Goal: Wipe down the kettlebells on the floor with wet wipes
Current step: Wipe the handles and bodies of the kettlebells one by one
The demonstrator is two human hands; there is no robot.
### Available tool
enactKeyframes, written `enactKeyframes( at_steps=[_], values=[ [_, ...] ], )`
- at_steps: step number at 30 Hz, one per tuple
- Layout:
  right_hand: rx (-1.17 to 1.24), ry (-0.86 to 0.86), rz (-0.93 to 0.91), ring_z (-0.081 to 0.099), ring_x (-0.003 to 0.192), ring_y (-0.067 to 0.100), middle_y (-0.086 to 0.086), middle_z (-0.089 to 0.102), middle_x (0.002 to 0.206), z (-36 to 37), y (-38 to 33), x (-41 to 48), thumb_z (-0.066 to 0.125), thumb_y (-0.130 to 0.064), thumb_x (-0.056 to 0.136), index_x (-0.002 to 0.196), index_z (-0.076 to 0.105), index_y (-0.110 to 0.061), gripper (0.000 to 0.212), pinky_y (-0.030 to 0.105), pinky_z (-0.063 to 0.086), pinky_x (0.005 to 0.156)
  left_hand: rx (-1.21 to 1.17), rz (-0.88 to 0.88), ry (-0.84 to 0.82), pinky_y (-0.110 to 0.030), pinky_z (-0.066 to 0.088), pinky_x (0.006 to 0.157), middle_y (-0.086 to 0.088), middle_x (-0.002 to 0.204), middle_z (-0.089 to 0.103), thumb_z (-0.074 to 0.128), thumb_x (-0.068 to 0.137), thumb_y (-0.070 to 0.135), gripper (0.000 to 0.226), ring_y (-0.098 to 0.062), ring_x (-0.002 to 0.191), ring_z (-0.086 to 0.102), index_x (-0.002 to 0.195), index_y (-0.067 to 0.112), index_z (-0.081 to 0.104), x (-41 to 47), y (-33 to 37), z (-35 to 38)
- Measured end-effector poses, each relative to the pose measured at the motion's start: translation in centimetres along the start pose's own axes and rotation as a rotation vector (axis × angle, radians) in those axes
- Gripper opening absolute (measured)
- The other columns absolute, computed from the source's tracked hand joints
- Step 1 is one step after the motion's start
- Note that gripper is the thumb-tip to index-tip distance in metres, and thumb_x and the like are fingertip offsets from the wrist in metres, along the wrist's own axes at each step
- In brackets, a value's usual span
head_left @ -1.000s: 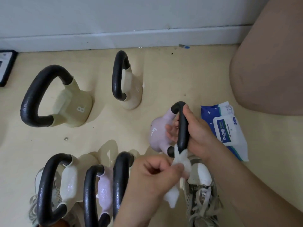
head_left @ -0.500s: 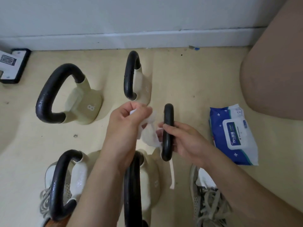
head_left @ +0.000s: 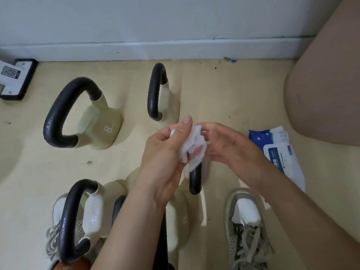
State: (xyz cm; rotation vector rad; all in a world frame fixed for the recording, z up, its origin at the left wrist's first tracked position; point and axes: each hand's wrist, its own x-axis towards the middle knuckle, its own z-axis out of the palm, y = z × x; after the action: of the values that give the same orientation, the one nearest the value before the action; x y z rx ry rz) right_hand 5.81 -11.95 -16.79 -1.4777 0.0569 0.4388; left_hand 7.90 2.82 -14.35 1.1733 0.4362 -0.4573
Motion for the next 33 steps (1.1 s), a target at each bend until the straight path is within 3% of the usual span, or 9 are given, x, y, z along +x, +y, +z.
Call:
enactKeyframes(
  at_steps=[3,5,9,14,18,22,25,29,33],
  values=[
    [-0.115,0.052,0.009,0.056,0.062,0.016,0.005,0.062,0.070,-0.7,-0.3,-0.6,0.074,-0.025,0.078,0.092,0.068,-0.016,0.018,0.031,0.049,0.062,0.129,0.076,0.045,-0.036,0.047,0.077,-0.013,0.070,0.049,0.077,0.073,0.049,0.048,-0.026,0.074,0.048,0.083,0.005,0.060,-0.1,0.5,-0.4],
    [-0.057,0.065,0.085,0.046,0.055,0.012,0.006,0.056,0.066,-1.6,-0.1,-1.4,0.072,-0.025,0.073,0.080,0.070,-0.013,0.014,0.023,0.038,0.051,0.232,0.116,0.134,-0.031,0.045,0.072,-0.009,0.059,0.040,0.076,0.071,0.052,0.052,-0.021,0.063,0.042,0.064,0.007,0.052,-0.3,0.8,-0.6],
    [-0.122,0.059,0.235,0.049,0.062,0.011,0.001,0.060,0.068,-3.1,1.0,-2.2,0.065,-0.043,0.071,0.080,0.075,-0.015,0.030,0.025,0.041,0.061,0.689,0.059,0.194,-0.027,0.034,0.055,-0.011,0.059,0.038,0.050,0.090,0.058,0.060,-0.020,0.052,0.035,0.061,0.005,0.050,0.3,1.0,-0.2],
    [-0.090,0.390,0.244,0.055,0.063,0.012,0.001,0.061,0.070,-1.7,4.8,0.3,0.064,-0.028,0.089,0.083,0.066,-0.006,0.023,0.028,0.045,0.065,1.293,-0.045,0.268,-0.036,0.041,0.072,-0.010,0.083,0.065,0.021,0.097,0.058,0.067,-0.028,0.079,0.058,0.081,0.008,0.062,4.9,-0.5,-0.6],
    [-0.053,0.488,0.228,0.054,0.067,0.012,0.002,0.060,0.075,-0.4,6.0,3.2,0.057,-0.029,0.095,0.083,0.059,-0.010,0.022,0.023,0.043,0.060,1.421,0.390,0.327,-0.029,0.038,0.076,-0.006,0.111,0.061,0.044,0.095,0.047,0.038,-0.025,0.097,0.058,0.113,0.016,0.059,4.8,-1.4,-0.9],
    [-0.131,0.539,0.229,0.060,0.075,0.023,0.014,0.066,0.085,0.5,6.2,6.0,0.055,-0.030,0.095,0.088,0.060,-0.005,0.026,0.034,0.047,0.068,1.450,0.262,0.194,-0.034,0.040,0.067,-0.007,0.098,0.067,0.046,0.097,0.037,0.030,-0.029,0.090,0.063,0.114,0.013,0.051,3.7,-4.0,1.4],
    [-0.193,0.534,0.278,0.059,0.082,0.026,0.010,0.064,0.086,0.1,6.4,7.1,0.051,-0.032,0.096,0.087,0.058,-0.010,0.025,0.038,0.048,0.075,1.735,0.263,0.149,-0.029,0.035,0.057,-0.012,0.101,0.063,0.037,0.098,0.017,0.019,-0.028,0.080,0.060,0.112,0.008,0.047,5.2,-5.1,3.1],
    [0.115,0.386,0.387,0.053,0.069,0.013,0.006,0.061,0.084,-0.8,6.3,6.2,0.043,-0.021,0.100,0.106,0.060,-0.007,0.023,0.017,0.043,0.050,1.982,0.101,-0.007,-0.033,0.045,0.072,-0.011,0.108,0.062,0.048,0.091,0.011,0.022,-0.029,0.103,0.062,0.111,0.008,0.056,7.9,-3.5,4.9],
    [0.042,0.131,0.374,0.054,0.061,0.008,-0.007,0.062,0.069,-2.7,7.1,4.5,0.050,-0.015,0.094,0.095,0.064,-0.016,0.014,0.017,0.038,0.051,2.266,-0.074,-0.234,-0.029,0.044,0.066,-0.002,0.075,0.052,0.053,0.088,0.017,0.007,-0.019,0.071,0.053,0.083,0.016,0.057,10.0,-2.7,6.5]
  ],
)
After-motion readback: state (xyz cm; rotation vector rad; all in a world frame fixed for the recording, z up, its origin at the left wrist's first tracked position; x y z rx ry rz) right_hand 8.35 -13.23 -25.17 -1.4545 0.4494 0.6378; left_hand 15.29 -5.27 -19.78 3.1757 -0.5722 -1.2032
